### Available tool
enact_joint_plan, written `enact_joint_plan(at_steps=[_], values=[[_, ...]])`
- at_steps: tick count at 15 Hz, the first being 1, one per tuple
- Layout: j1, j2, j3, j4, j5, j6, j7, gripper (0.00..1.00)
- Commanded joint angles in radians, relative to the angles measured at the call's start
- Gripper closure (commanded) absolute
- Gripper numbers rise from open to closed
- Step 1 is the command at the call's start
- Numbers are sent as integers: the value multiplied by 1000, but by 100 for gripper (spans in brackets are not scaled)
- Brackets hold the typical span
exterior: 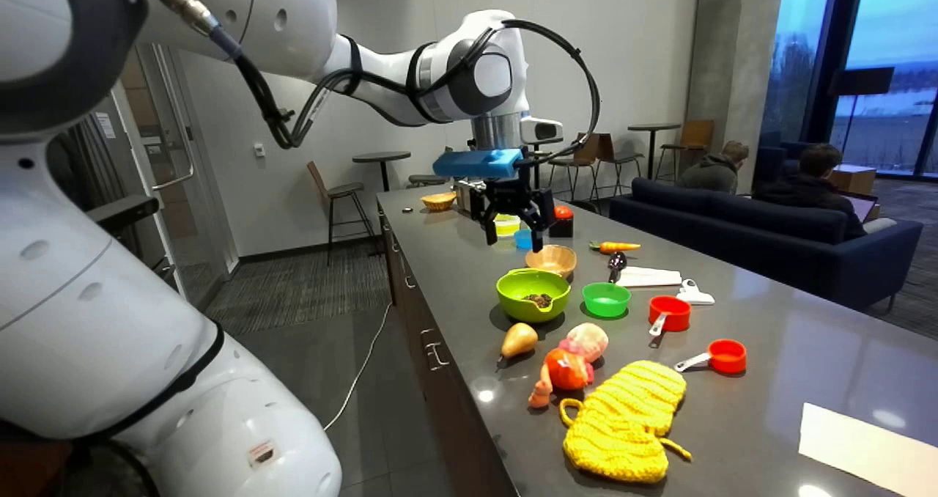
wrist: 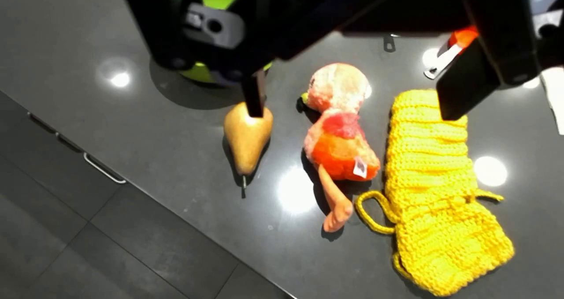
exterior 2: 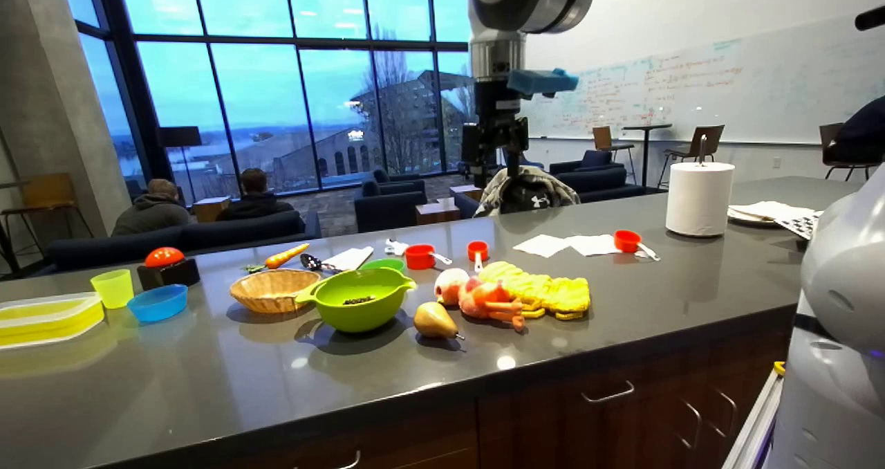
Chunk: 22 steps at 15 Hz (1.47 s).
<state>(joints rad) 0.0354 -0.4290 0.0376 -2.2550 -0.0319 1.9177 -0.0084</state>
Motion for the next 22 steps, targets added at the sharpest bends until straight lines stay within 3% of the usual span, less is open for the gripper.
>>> enact_joint_plan(at_steps=[1, 5, 9, 16, 18, 19, 20, 21, 22], values=[[25, 71, 11, 27, 63, 132, 24, 0], [16, 197, 58, 70, 29, 340, 117, 0], [-4, 314, 75, 117, -60, 453, 262, 0], [-27, 438, 26, 226, -249, 464, 468, 0], [-43, 448, -6, 241, -264, 457, 475, 0], [-74, 516, -44, 342, -229, 432, 398, 0], [-86, 529, -64, 367, -204, 409, 366, 0], [-52, 465, -41, 265, -227, 457, 419, 0], [-67, 484, -61, 299, -220, 443, 396, 0]])
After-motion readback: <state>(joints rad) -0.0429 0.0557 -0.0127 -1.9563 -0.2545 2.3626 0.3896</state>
